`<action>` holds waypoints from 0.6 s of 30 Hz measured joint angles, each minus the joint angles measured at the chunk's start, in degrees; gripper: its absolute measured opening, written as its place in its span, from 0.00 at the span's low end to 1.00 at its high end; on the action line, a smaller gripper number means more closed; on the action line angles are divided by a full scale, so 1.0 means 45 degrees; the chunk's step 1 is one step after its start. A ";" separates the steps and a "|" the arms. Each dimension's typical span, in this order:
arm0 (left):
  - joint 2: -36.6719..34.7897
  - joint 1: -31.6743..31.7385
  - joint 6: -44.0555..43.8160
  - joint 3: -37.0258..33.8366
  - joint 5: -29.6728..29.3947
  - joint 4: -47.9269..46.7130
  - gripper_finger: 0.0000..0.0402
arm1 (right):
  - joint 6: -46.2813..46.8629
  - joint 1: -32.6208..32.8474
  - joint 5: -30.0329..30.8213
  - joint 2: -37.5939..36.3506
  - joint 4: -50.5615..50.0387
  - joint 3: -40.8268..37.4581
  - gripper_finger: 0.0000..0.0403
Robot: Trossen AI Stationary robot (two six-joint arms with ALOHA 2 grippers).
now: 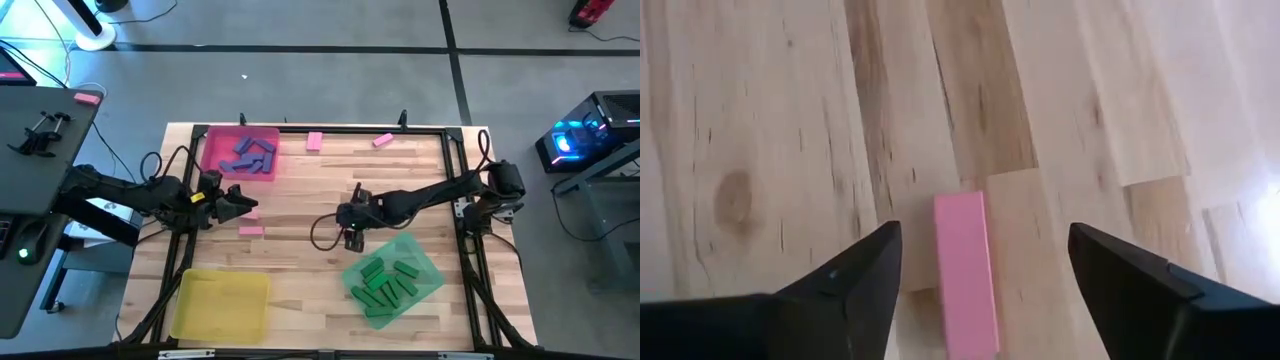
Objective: Sort blocks
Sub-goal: Put the pink block into the yellow bin
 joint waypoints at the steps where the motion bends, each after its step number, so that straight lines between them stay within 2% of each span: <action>1: 0.0015 -0.0003 0.0000 0.0000 -0.0004 0.0001 0.42 | 0.0160 -0.0061 -0.0125 0.0000 -0.0014 -0.0002 0.65; 7: 0.0040 -0.0022 0.0005 0.0000 -0.0004 -0.0020 0.42 | 0.0260 -0.0340 -0.1996 0.0583 -0.0130 -0.0003 0.62; 18: 0.0050 -0.0031 0.0000 0.0000 -0.0138 -0.0023 0.42 | 0.0789 -0.0344 -0.1675 0.2016 0.0055 0.0039 0.60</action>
